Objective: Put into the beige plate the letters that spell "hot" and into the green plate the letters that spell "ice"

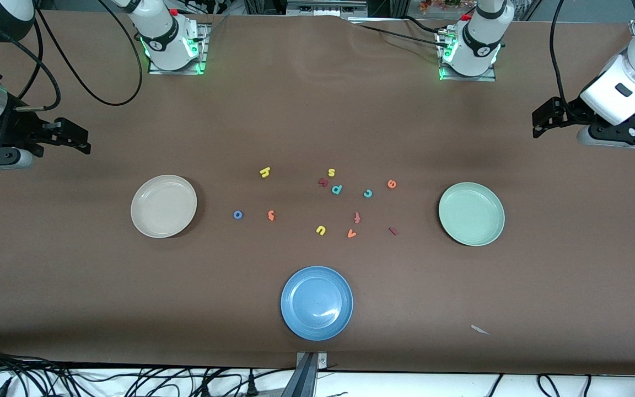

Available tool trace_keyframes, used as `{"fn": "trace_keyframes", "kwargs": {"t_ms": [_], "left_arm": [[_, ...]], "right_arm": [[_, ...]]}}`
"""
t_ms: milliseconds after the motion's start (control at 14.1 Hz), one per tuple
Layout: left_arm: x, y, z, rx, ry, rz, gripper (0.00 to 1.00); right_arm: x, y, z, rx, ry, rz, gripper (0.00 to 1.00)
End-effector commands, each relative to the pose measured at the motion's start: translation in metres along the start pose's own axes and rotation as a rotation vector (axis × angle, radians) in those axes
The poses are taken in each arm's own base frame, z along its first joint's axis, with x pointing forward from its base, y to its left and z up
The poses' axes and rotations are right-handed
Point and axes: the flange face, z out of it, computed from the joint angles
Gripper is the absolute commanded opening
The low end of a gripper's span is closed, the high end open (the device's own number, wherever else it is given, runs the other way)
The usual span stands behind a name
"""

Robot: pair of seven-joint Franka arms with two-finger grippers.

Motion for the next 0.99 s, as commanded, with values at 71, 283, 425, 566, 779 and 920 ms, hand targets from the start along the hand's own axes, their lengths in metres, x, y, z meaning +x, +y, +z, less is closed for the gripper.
{"fn": "trace_keyframes", "kwargs": {"t_ms": [71,283,425,566,779,920], "left_arm": [[-0.0057,0.0043,-0.0101,-0.020,0.002,0.028,1.00],[-0.0057,0.0051,-0.0101,-0.020,0.002,0.028,1.00],[-0.0057,0.0058,-0.0101,-0.018,0.002,0.030,1.00],[-0.0057,0.0058,-0.0109,-0.018,0.003,0.030,1.00],[-0.0051,0.0073,-0.0137,-0.018,0.009,0.031,1.00],[-0.0042,0.0081,-0.0129,-0.018,0.008,0.033,1.00]], "right_arm": [[-0.0024,-0.0005,-0.0052,0.005,0.003,0.013,1.00],[-0.0022,-0.0012,-0.0053,0.003,0.005,0.011,1.00],[-0.0024,-0.0003,-0.0052,0.003,0.003,0.013,1.00],[-0.0024,-0.0002,-0.0052,0.001,0.003,0.013,1.00],[-0.0025,0.0008,-0.0051,0.000,0.002,0.014,1.00],[-0.0029,-0.0002,-0.0059,0.001,0.003,0.013,1.00]]}}
